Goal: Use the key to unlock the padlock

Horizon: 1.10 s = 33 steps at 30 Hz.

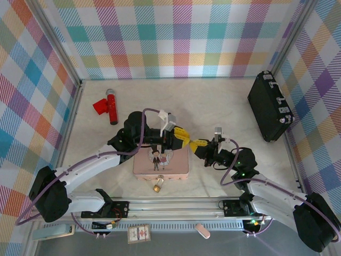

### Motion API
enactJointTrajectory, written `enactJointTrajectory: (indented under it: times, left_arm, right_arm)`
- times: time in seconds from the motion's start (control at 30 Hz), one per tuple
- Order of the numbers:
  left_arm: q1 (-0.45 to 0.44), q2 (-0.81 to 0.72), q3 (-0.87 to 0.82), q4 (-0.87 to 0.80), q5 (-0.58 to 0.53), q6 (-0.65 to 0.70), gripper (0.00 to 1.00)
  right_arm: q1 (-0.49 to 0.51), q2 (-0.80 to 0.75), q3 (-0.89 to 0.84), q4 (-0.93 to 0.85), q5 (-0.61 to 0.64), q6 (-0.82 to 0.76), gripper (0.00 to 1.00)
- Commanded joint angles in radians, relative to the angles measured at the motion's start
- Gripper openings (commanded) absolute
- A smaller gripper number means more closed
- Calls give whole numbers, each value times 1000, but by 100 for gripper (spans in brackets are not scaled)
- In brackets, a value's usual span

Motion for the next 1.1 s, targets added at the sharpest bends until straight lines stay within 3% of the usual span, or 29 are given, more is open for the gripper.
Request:
enactJointTrajectory:
  times: [0.0, 0.23, 0.8, 1.07]
  left_arm:
    - [-7, 9, 20, -1, 65, -1, 29]
    - [22, 2, 8, 19, 55, -37, 38]
    - [39, 29, 34, -6, -42, -81, 42]
    - [39, 40, 36, 20, -2, -98, 23]
  right_arm:
    - [7, -6, 40, 59, 26, 4, 0]
    - [7, -32, 43, 34, 26, 5, 0]
    - [12, -51, 37, -8, 48, -10, 0]
    - [12, -44, 32, -23, 78, -20, 0]
